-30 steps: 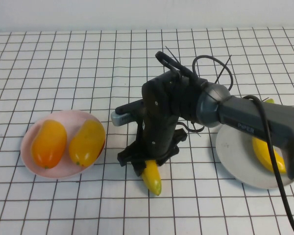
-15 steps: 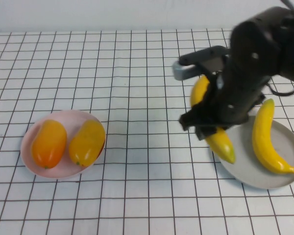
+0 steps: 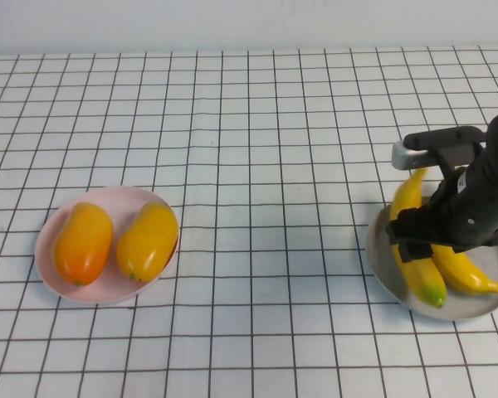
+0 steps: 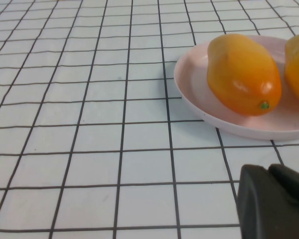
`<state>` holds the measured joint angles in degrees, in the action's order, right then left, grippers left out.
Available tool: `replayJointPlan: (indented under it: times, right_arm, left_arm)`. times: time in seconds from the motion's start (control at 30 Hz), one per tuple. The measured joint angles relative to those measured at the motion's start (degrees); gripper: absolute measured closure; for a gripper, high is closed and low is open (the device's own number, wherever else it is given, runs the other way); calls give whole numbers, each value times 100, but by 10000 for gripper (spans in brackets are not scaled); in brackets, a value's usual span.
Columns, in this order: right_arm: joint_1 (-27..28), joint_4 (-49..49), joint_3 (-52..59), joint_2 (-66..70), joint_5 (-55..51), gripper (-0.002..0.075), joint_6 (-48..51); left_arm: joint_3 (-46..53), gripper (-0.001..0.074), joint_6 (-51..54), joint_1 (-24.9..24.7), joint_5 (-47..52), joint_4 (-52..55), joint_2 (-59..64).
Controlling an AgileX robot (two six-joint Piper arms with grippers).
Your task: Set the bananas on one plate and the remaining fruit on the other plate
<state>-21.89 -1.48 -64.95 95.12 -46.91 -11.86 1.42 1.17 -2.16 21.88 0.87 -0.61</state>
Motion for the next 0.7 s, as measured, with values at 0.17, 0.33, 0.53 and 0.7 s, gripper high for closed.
replayJointPlan:
  times: [0.17,0.33,0.53,0.7]
  right_arm:
    - [0,63,5,-115,113,214,25]
    - [-195,148,524,-1360,900,466,118]
    - [-528,239,2045,-3913,2652,713,129]
    - [-565,65,3063,-5702,3160,736,139]
  left_arm:
    - [0,738,0,0,0,0,0]
    - [0,738,0,0,0,0,0]
    - [0,738,0,0,0,0,0]
    - [0,738,0,0,0,0,0]
